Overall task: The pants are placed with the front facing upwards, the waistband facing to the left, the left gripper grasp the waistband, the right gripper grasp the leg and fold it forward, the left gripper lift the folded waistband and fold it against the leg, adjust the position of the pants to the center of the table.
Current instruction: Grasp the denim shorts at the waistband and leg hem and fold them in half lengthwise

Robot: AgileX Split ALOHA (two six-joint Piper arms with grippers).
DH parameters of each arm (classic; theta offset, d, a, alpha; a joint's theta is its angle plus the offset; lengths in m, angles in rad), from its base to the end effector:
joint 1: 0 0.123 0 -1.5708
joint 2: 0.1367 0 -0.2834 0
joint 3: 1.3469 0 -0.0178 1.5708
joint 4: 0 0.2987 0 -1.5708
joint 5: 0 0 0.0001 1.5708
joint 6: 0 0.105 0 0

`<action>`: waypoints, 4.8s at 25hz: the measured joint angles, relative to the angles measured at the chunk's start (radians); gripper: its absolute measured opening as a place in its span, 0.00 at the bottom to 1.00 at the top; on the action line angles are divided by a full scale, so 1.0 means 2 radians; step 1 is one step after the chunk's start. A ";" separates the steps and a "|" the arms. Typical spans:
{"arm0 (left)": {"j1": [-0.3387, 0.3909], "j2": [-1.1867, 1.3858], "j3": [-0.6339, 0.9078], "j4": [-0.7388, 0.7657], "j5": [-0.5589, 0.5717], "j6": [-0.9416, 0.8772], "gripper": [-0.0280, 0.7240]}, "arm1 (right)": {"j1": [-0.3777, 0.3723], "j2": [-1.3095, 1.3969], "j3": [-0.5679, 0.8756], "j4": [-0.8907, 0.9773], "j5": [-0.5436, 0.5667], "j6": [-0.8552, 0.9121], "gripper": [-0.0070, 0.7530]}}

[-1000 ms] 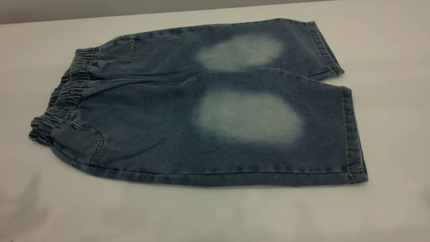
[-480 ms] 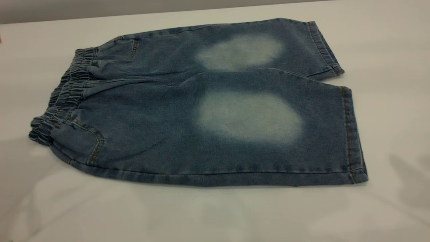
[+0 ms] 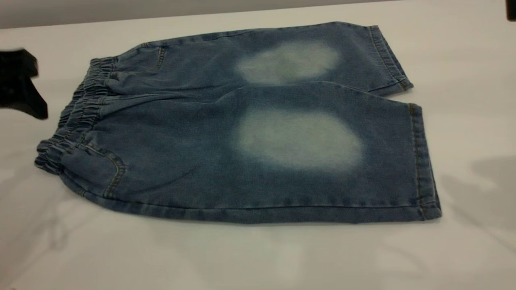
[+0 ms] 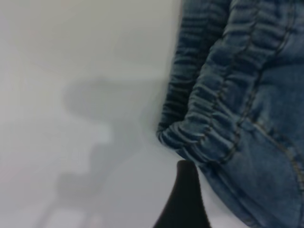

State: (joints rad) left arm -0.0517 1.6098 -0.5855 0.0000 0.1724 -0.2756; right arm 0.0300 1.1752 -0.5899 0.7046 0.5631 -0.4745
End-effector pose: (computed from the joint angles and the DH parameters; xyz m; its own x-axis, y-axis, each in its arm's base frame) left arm 0.2870 -0.0149 0.0778 -0.8746 -0.2272 -0.4283 -0.1936 0.9736 -0.1211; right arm 0.2547 0.0440 0.1899 -0.8361 0.1141 -0.5366 -0.1074 0.9251 0.3641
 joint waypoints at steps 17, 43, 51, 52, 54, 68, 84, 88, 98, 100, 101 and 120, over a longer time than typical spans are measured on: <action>0.022 0.111 -0.052 0.028 -0.002 0.020 0.76 | 0.000 0.000 0.000 0.038 0.011 -0.041 0.68; 0.034 0.187 -0.053 0.026 -0.093 0.017 0.68 | 0.000 0.000 0.000 0.037 0.011 -0.041 0.68; 0.034 0.187 -0.053 0.026 -0.103 0.017 0.38 | 0.000 0.000 0.000 0.038 0.011 -0.041 0.68; 0.034 0.187 -0.053 0.026 -0.104 0.017 0.34 | 0.000 0.000 0.000 0.038 0.011 -0.041 0.68; 0.034 0.187 -0.053 0.026 -0.107 0.017 0.27 | 0.000 0.000 0.000 0.038 0.011 -0.041 0.68; 0.034 0.154 -0.053 0.026 -0.099 0.017 0.09 | 0.000 0.019 0.027 0.064 0.057 -0.042 0.68; 0.012 0.141 -0.053 0.028 -0.096 0.019 0.09 | 0.000 0.157 0.062 0.174 0.032 -0.161 0.68; 0.012 0.141 -0.053 0.028 -0.096 0.019 0.09 | 0.000 0.208 0.062 0.215 0.032 -0.217 0.68; 0.012 0.141 -0.053 0.028 -0.096 0.019 0.09 | 0.000 0.324 0.062 0.330 0.029 -0.384 0.68; 0.012 0.141 -0.053 0.028 -0.096 0.019 0.09 | 0.000 0.342 0.062 0.357 0.027 -0.420 0.68; 0.012 0.141 -0.053 0.028 -0.096 0.019 0.09 | 0.000 0.352 0.062 0.371 0.022 -0.436 0.68; 0.012 0.141 -0.053 0.028 -0.096 0.019 0.09 | 0.000 0.408 0.061 0.500 0.016 -0.549 0.68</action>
State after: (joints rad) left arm -0.0270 1.8910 -0.6912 0.0567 -0.0198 -0.2368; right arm 0.0300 1.9911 -0.4671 1.7054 0.5954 -1.5718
